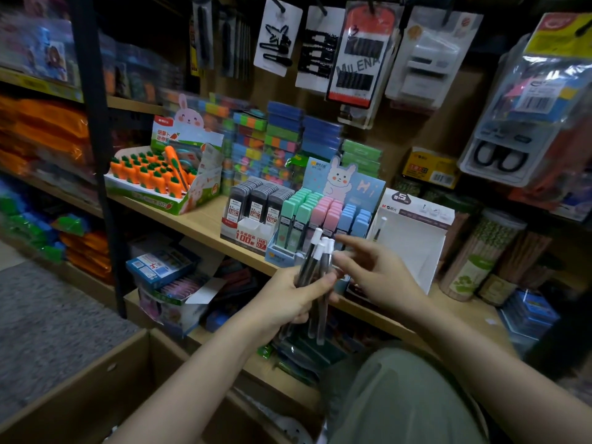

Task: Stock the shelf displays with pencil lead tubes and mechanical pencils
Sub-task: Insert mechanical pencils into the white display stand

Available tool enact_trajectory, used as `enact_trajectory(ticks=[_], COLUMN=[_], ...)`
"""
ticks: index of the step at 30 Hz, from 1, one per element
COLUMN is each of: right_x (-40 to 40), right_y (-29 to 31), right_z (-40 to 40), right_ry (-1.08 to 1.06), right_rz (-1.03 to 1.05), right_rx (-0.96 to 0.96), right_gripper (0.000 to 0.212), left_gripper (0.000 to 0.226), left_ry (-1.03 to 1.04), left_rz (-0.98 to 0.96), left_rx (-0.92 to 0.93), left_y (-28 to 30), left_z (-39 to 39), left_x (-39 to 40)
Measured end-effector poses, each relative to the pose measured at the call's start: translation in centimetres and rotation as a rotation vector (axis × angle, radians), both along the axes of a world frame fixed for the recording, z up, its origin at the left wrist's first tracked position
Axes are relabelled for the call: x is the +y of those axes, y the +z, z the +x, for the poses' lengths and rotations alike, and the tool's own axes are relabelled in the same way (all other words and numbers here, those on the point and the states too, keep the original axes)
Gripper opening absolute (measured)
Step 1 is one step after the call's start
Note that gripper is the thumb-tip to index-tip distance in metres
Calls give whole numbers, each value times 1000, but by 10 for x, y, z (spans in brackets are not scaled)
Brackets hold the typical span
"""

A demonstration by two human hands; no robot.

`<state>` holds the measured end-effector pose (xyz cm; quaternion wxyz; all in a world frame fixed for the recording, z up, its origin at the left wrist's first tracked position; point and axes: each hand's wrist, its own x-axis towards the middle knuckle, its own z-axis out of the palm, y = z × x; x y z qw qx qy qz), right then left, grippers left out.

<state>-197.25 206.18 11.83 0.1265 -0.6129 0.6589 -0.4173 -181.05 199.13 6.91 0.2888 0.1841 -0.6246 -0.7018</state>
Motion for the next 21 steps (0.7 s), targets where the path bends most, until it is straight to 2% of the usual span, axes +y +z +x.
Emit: enact_trajectory(ticks=[4,6,9,13,17,21], right_x=[0,-1,-3,0,5,-1], right_y=[7,7,13,26,30,26], right_z=[14,15,5,-28,-62,-78], right_ry=[54,84,10,-60,-120,-132], right_rz=[-13,-6,-79,-204,-343,-382], right_rx=[-244,-326,-396,-554,-531,-499], right_gripper=[12,11,13,15,19,20], left_gripper=[28,31,37,31,30,36], left_ry=[-29,-30,90,234,276,293], left_rz=[14,20,46,53,45,224], left_rx=[-21,-23,-27,-87,-233,-234], left_y=[3,4,1,-8,-19,-12], left_z=[4,5,2,8,12,3], left_x=[-1,-1,0,-5,-8,-10])
